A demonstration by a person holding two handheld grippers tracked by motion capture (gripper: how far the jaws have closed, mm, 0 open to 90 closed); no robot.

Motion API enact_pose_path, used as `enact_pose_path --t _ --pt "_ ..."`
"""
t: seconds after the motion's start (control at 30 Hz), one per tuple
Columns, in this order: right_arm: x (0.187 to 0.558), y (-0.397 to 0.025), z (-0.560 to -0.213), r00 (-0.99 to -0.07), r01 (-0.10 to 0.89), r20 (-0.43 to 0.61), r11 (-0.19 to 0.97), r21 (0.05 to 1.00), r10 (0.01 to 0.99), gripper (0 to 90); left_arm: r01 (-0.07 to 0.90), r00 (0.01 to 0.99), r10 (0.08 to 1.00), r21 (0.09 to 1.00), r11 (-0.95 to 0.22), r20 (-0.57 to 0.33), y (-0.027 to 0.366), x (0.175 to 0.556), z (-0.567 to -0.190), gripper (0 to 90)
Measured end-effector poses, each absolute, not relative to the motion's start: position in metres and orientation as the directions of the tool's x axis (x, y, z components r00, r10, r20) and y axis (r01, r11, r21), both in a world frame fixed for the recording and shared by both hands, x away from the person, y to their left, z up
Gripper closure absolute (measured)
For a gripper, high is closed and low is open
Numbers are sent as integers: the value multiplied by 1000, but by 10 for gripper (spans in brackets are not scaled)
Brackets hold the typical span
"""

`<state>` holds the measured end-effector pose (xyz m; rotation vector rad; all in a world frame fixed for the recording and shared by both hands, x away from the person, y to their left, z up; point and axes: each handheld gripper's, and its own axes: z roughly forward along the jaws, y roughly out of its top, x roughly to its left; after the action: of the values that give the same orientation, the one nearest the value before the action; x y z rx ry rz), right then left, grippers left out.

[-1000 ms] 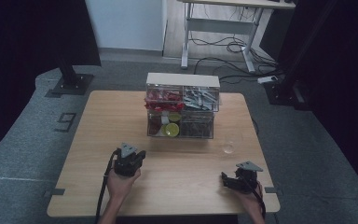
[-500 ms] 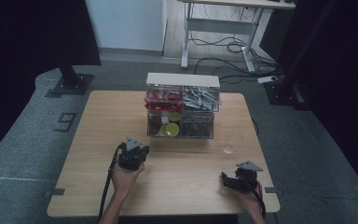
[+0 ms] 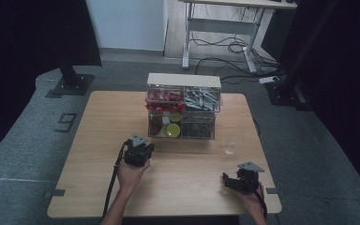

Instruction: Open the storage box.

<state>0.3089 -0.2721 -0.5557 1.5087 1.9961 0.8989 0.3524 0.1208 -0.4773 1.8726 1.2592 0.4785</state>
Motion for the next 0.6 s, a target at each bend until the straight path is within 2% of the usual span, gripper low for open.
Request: enact_pose_path --t 0.6 --pt "309 -272 -556 -275 646 12 175 743 961 143 608 450 880 774 -177 -152 109 369 -482 900"
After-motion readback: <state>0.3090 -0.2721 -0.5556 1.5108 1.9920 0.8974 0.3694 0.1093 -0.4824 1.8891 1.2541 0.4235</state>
